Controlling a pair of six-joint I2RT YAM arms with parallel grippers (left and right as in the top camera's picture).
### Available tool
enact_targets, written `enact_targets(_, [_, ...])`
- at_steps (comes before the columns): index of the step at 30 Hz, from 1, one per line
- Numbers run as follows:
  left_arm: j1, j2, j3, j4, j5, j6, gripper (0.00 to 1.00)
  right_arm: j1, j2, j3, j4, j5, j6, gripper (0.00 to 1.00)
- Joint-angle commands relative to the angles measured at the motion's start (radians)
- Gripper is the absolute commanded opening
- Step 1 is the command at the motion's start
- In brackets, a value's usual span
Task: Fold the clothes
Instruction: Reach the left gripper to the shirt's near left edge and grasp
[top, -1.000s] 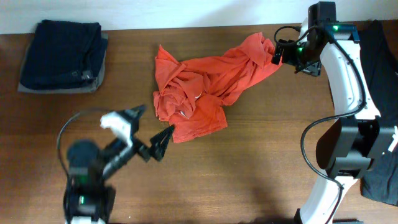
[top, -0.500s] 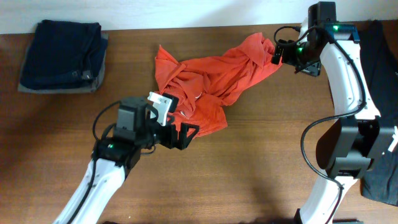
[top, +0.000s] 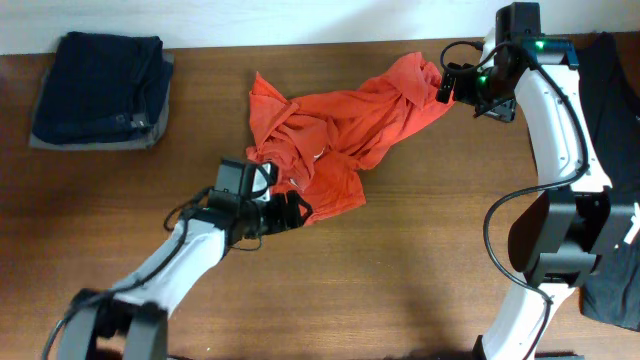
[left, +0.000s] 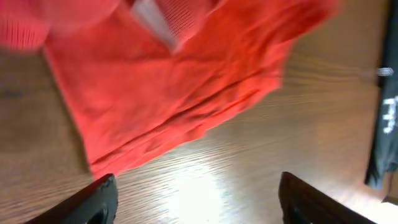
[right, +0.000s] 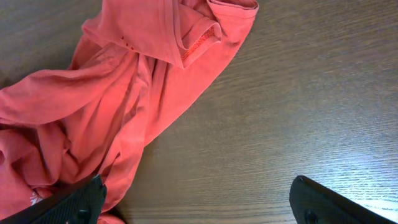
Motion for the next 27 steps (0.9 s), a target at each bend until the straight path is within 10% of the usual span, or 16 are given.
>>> enact_targets(1, [-0.004, 0.02, 0.011, -0.001, -0.04, -0.073, 0.96, 0.0, 0.005, -0.003, -0.004, -0.008, 0.007, 0.99])
enact_targets(19, [-0.01, 0.114, 0.063, -0.045, -0.137, -0.116, 0.98, 0.0, 0.005, -0.003, -0.018, -0.008, 0.007, 0.99])
enact_targets(27, [-0.029, 0.199, 0.153, -0.101, -0.157, -0.121, 0.77, 0.0, 0.005, -0.003, -0.048, -0.008, 0.007, 0.99])
